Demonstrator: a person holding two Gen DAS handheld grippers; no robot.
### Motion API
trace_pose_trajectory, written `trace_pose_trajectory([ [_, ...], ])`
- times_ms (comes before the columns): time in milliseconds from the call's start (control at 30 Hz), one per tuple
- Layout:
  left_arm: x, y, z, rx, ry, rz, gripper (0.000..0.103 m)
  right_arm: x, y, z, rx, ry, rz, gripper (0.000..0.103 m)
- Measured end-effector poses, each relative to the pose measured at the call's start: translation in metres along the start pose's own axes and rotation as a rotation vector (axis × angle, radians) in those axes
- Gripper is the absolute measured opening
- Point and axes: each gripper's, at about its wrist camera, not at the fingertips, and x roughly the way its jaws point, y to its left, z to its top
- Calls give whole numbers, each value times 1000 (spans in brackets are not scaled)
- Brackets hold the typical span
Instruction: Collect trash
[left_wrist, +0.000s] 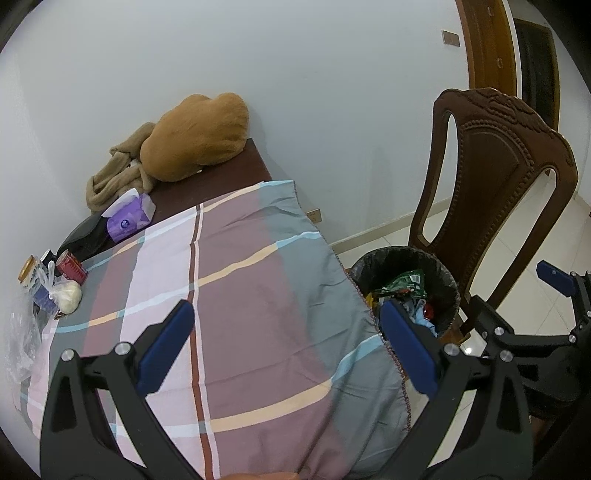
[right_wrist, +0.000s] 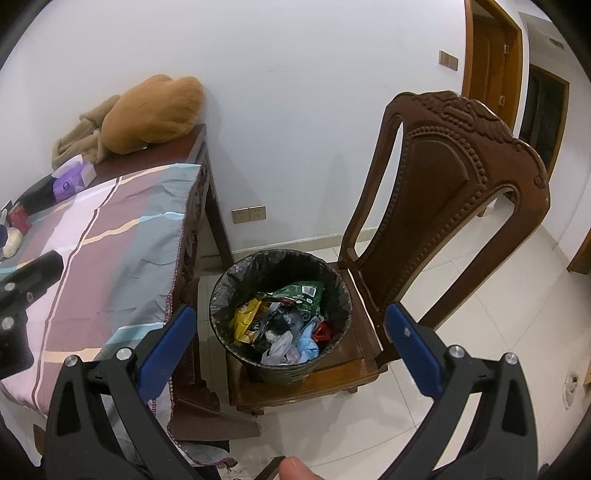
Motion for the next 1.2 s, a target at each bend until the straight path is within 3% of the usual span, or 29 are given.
trace_pose_trajectory([
  [867,5,9,-4,-13,-3,18,100,7,9,0,-9,17,-1,100],
  [1200,11,15,-5,-26,32,-4,100,9,11,0,-12,22,-4,100],
])
